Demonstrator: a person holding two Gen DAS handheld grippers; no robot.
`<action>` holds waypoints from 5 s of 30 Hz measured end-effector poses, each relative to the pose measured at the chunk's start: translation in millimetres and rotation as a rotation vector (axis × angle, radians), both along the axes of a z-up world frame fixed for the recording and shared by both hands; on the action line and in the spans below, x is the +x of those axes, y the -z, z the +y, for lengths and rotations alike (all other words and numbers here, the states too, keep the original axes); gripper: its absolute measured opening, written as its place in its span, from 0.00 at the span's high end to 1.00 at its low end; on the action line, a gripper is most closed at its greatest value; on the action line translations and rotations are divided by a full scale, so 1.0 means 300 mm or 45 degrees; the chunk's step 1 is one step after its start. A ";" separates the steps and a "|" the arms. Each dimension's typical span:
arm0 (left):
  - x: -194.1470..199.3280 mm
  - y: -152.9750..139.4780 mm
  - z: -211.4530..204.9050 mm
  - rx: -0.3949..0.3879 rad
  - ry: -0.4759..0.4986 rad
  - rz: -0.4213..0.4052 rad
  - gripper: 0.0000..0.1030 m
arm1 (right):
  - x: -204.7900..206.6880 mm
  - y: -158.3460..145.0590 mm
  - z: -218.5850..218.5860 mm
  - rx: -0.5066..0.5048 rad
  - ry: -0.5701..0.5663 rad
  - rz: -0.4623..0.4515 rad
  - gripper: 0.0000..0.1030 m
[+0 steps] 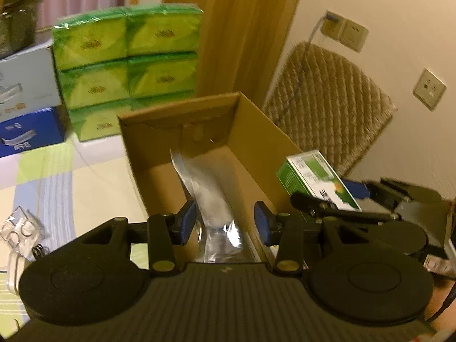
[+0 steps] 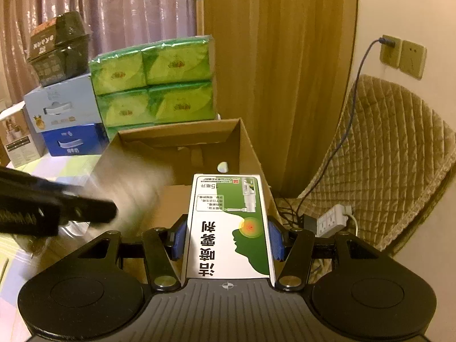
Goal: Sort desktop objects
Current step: 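Carry the foil bag and green box with both tools over the cardboard box, then open both tools to drop the foil bag and green box into the cardboard box, then move both tools back over the table toward the spoon and night light, then grasp the white spoon with the left tool, then grasp the white night light with the right tool while the left tool holds the spoon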
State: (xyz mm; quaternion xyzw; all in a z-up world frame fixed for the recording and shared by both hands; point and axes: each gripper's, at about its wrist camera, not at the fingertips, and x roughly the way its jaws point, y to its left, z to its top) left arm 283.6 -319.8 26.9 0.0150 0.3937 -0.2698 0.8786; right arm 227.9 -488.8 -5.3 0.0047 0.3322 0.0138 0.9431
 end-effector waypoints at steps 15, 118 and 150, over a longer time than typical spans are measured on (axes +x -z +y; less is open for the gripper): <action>-0.070 -0.008 0.169 0.014 -0.057 -0.070 0.51 | 0.037 0.034 0.040 0.053 -0.021 0.023 0.49; -0.534 0.475 0.967 0.227 -0.442 -0.021 0.61 | -0.263 0.309 0.853 0.124 -0.389 0.173 0.27; -0.497 0.459 1.024 0.222 -0.534 -0.016 0.73 | -0.209 0.327 0.929 0.109 -0.442 0.175 0.27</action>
